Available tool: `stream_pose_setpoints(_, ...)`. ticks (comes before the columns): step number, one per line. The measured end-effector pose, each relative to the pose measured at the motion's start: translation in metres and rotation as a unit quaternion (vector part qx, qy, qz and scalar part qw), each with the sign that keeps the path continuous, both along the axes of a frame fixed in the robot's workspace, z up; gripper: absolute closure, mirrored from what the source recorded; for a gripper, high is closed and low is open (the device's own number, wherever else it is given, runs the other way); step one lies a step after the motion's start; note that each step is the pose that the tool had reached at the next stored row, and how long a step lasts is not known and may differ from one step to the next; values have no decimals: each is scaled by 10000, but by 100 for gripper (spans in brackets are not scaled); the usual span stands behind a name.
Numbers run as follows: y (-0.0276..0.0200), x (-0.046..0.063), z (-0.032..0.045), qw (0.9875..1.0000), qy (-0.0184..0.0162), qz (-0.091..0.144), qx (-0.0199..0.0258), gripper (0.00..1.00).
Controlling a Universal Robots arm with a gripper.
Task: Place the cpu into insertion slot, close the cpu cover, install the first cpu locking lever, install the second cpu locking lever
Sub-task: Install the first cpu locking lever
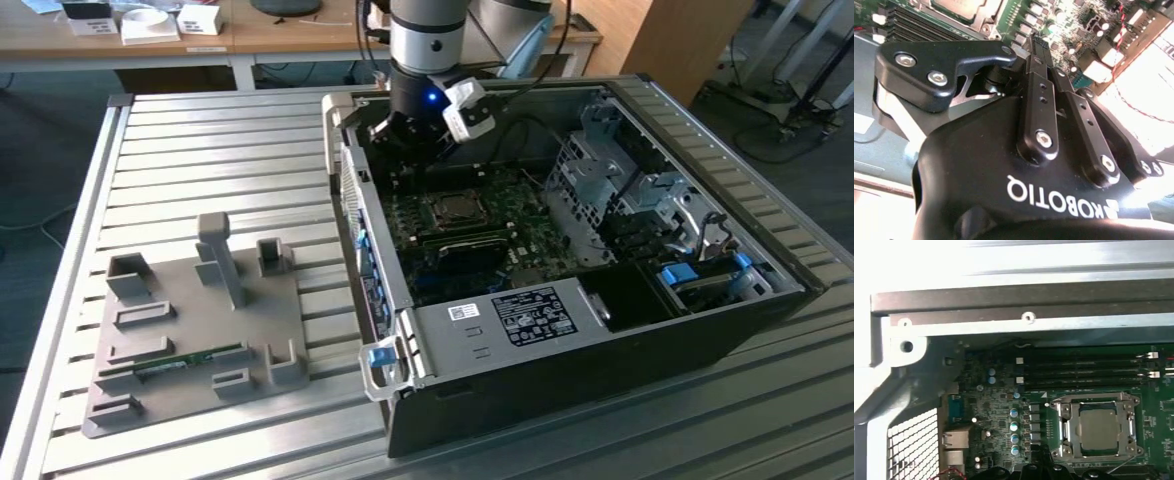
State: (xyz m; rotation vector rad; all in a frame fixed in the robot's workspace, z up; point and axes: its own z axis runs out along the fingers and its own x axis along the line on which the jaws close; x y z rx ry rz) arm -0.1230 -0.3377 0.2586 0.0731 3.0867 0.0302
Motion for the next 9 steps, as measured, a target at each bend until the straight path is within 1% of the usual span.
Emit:
stream_pose_setpoints(5, 7, -24, 0, 10000, 0, 0, 0, 89)
stream_pose_setpoints(9, 42, -35, -1, 10000, 0, 0, 0, 89)
